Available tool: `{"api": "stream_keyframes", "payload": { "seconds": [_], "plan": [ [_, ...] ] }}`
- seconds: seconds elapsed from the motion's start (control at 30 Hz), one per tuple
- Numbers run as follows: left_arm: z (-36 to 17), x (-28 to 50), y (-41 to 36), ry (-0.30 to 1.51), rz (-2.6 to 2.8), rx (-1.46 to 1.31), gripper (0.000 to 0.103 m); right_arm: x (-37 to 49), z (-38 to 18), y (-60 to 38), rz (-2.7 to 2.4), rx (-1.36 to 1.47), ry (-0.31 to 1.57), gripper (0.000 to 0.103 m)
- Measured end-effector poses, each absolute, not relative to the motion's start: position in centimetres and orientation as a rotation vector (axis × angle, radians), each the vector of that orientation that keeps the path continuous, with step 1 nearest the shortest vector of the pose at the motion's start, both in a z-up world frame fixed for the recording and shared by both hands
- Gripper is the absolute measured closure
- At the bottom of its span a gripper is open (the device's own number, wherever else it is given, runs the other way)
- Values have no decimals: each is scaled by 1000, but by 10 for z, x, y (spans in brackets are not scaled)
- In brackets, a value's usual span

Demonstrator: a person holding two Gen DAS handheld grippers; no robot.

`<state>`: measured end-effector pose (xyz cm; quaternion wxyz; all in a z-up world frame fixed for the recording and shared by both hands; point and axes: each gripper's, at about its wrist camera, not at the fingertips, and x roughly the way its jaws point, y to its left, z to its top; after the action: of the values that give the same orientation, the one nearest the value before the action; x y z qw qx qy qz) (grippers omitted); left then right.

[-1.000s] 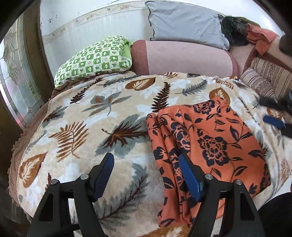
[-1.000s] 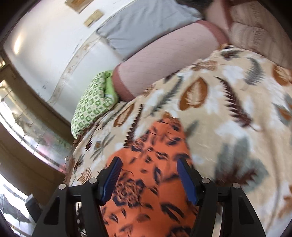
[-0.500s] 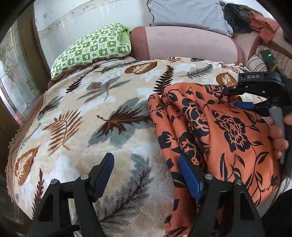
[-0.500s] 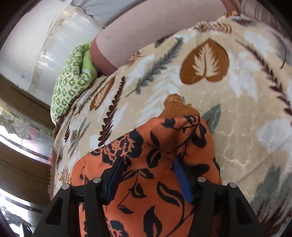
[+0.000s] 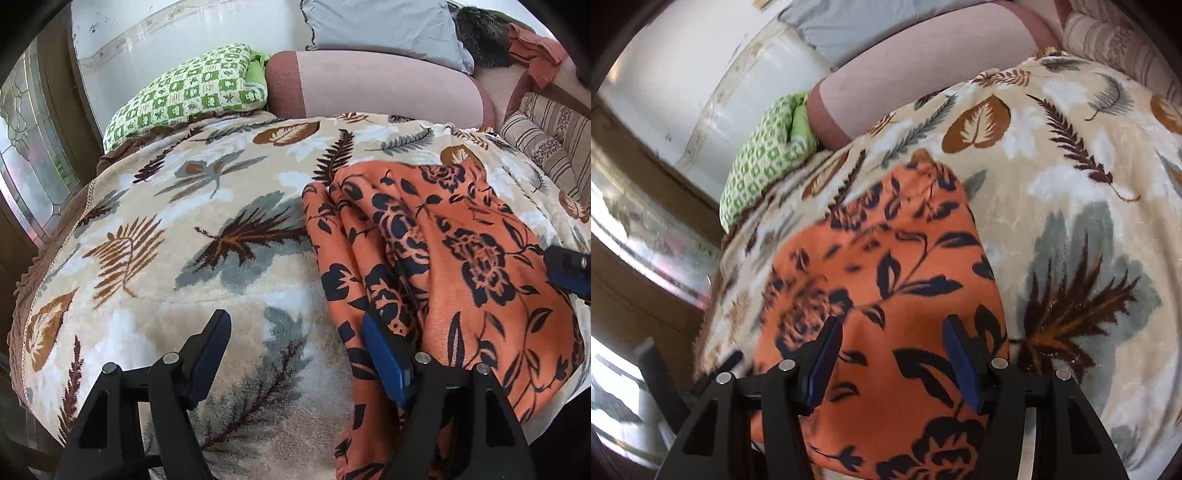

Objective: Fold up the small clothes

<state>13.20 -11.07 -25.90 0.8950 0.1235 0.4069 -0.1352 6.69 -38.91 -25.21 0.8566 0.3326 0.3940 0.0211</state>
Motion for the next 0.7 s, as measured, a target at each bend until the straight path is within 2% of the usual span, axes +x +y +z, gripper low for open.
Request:
{"api": "stream_keyframes", "payload": {
  "seconds": [0.17,0.4,0.57,0.7],
  "plan": [
    [-264,132,-111,856,-267,264,29,67,-247,-378,28,599,840,42],
    [-246,118,-107,852,-249,283,28,28,-224,-372,-2,610,752,42],
    [-227,104,-100,834,-228,240,27,29,-251,-359,-19,563,892,41],
    [-201,92,-97,783,-225,240,26,23,-235,-360,-1,571,865,41]
  ]
}}
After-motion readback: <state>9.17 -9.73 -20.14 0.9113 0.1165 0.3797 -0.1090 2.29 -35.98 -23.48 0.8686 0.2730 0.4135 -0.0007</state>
